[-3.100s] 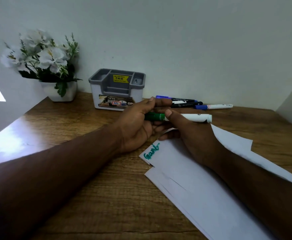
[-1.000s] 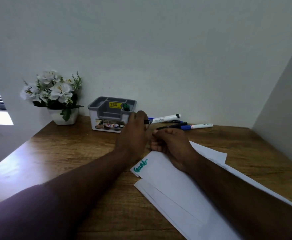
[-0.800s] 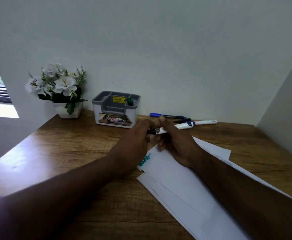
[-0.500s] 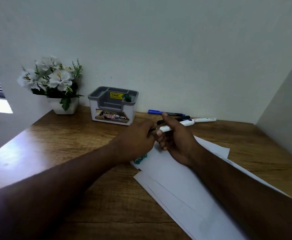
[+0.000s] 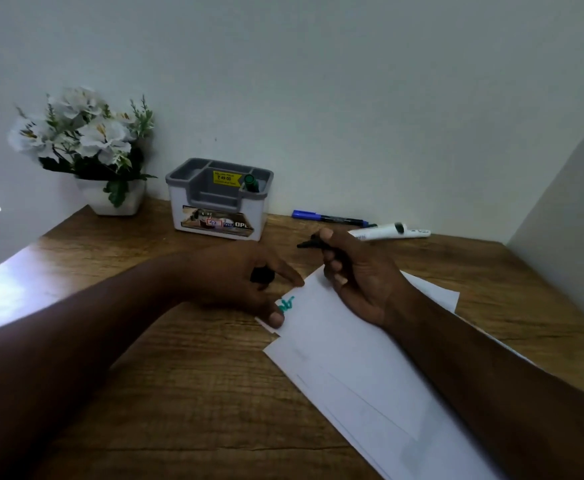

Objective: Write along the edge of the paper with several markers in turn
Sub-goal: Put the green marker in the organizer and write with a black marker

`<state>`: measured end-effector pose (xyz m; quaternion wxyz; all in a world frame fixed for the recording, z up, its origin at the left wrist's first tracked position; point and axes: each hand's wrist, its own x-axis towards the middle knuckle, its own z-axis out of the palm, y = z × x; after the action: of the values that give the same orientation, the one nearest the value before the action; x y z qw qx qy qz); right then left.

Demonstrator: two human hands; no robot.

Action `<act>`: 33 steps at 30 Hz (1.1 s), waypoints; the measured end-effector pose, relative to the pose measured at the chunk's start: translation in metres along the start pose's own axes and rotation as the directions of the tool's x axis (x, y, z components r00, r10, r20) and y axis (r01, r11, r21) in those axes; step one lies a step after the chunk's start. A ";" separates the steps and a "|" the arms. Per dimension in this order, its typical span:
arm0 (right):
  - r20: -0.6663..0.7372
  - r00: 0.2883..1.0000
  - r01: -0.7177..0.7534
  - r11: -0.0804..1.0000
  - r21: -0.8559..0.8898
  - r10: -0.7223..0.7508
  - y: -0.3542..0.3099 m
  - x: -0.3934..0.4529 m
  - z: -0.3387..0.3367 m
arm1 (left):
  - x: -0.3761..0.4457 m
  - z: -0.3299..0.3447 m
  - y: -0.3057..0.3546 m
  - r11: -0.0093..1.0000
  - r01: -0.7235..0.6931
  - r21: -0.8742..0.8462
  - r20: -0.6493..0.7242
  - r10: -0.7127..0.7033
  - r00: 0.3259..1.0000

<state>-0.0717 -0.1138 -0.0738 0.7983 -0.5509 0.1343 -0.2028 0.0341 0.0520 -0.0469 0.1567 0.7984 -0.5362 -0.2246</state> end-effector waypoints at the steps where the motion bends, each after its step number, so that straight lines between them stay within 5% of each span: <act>1: 0.026 0.999 0.029 0.999 -0.025 -0.028 -0.002 0.001 -0.001 | 0.001 -0.001 0.000 1.000 -0.003 0.004 0.005 0.003 1.000; 7: 0.258 0.965 0.051 0.943 -0.329 0.037 -0.011 -0.004 -0.009 | 0.003 -0.002 0.001 1.000 0.001 0.000 0.047 -0.001 0.999; 13: 0.247 0.967 0.085 0.839 -0.537 0.060 -0.010 -0.007 -0.009 | 0.005 -0.005 0.000 1.000 -0.006 0.005 0.072 0.005 0.997; 20: 0.250 0.968 0.173 0.786 -0.594 -0.024 -0.007 -0.010 -0.004 | 0.008 -0.004 -0.002 1.000 0.017 0.015 0.061 -0.018 0.998; 33: 0.283 0.958 0.173 0.700 -0.693 0.043 -0.004 -0.008 -0.005 | 0.008 -0.005 -0.002 1.000 -0.008 0.014 0.066 0.007 0.998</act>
<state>-0.0815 -0.1155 -0.0715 0.5266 -0.8431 0.0689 -0.0841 0.0411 0.0454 -0.0455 0.1343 0.7897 -0.5455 -0.2464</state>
